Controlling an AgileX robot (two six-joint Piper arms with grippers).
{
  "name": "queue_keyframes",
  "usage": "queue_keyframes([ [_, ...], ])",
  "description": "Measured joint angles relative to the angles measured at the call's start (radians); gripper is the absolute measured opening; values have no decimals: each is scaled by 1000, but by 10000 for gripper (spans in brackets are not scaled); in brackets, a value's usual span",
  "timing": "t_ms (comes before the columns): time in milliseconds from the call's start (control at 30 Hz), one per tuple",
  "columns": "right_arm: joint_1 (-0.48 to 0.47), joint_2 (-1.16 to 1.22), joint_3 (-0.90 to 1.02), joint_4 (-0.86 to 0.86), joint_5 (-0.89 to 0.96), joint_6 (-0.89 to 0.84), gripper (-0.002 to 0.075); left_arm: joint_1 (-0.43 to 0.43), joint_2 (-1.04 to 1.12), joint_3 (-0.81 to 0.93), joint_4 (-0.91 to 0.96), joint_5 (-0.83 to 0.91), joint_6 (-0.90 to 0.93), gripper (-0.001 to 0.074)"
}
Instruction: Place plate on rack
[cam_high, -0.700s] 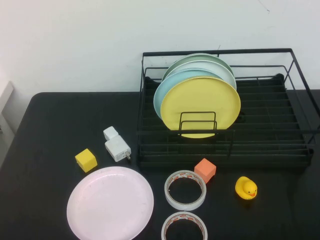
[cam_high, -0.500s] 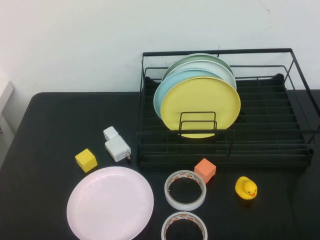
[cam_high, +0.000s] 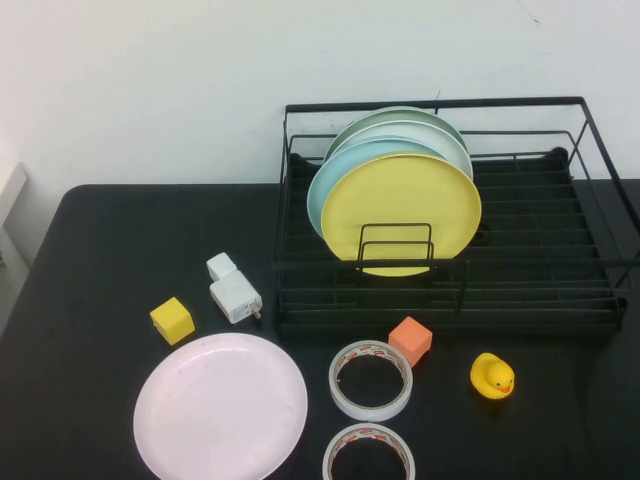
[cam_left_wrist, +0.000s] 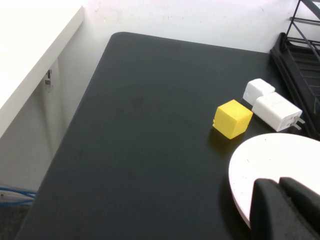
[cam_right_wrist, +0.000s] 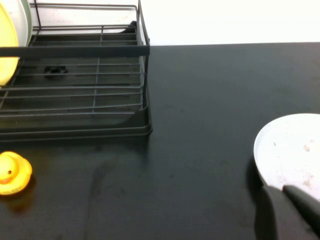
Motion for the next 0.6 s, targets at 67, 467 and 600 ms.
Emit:
queue_keyframes([
  [67, 0, 0, 0, 0, 0, 0, -2, 0, 0, 0, 0, 0, 0, -1],
  [467, 0, 0, 0, 0, 0, 0, -2, 0, 0, 0, 23, 2, 0, -1],
  [600, 0, 0, 0, 0, 0, 0, -2, 0, 0, 0, 32, 0, 0, -1],
])
